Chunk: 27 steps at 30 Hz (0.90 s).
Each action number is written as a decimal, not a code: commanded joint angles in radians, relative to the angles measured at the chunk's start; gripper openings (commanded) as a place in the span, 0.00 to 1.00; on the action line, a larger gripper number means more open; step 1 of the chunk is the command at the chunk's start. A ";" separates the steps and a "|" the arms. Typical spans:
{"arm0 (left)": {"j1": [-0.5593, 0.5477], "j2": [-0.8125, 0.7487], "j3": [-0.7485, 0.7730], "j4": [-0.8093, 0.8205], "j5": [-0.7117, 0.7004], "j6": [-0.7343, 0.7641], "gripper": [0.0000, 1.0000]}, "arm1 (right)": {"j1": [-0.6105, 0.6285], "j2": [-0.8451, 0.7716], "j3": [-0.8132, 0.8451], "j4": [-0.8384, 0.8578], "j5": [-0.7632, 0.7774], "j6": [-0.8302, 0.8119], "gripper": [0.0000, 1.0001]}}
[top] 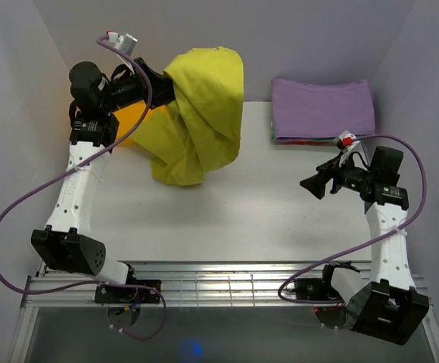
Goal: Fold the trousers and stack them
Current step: Move the trousers to the center of the board
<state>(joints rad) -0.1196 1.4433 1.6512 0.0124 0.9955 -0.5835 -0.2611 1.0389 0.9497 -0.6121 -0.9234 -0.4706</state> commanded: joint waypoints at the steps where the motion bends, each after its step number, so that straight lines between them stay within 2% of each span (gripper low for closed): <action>1: 0.011 0.005 0.136 0.087 -0.050 -0.012 0.00 | 0.117 -0.128 -0.157 0.474 -0.135 0.235 0.90; 2: 0.011 0.018 0.153 0.089 -0.058 -0.019 0.00 | 0.158 -0.149 -0.196 0.580 -0.079 0.263 0.90; 3: 0.009 0.035 0.191 0.090 -0.063 -0.028 0.00 | 0.260 -0.167 -0.227 0.750 -0.037 0.277 0.90; 5: 0.009 0.083 0.260 0.089 -0.061 -0.052 0.00 | 0.453 -0.122 -0.256 0.834 0.099 0.268 0.90; 8: 0.009 0.130 0.317 0.081 -0.058 -0.072 0.00 | 0.595 0.010 -0.235 0.968 0.268 0.241 0.90; 9: 0.009 0.138 0.344 0.081 -0.061 -0.076 0.00 | 0.678 0.048 -0.211 1.009 0.332 0.239 0.90; 10: 0.009 0.146 0.355 0.080 -0.063 -0.081 0.00 | 0.710 0.091 -0.198 1.105 0.369 0.237 0.90; 12: 0.009 0.164 0.387 0.080 -0.064 -0.088 0.00 | 0.791 0.220 -0.141 1.187 0.490 0.237 0.90; 14: 0.009 0.176 0.409 0.084 -0.067 -0.104 0.00 | 0.827 0.356 -0.091 1.287 0.562 0.245 0.90; 17: 0.009 0.192 0.443 0.087 -0.074 -0.119 0.00 | 0.878 0.493 -0.003 1.380 0.526 0.236 0.90; 20: 0.009 0.198 0.461 0.086 -0.086 -0.116 0.00 | 0.959 0.594 0.102 1.407 0.488 0.239 0.90; 25: 0.009 0.203 0.481 0.087 -0.116 -0.127 0.00 | 1.048 0.732 0.240 1.456 0.562 0.221 0.90; 26: 0.009 0.201 0.490 0.078 -0.129 -0.124 0.00 | 1.062 0.743 0.256 1.456 0.580 0.221 0.98; 27: 0.009 0.197 0.490 0.072 -0.142 -0.118 0.00 | 1.062 0.750 0.270 1.442 0.595 0.219 0.89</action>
<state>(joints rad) -0.1093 1.6791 2.0701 0.0139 0.9348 -0.6895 0.7685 1.7626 1.1366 0.7242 -0.4007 -0.2432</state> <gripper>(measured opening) 0.125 0.957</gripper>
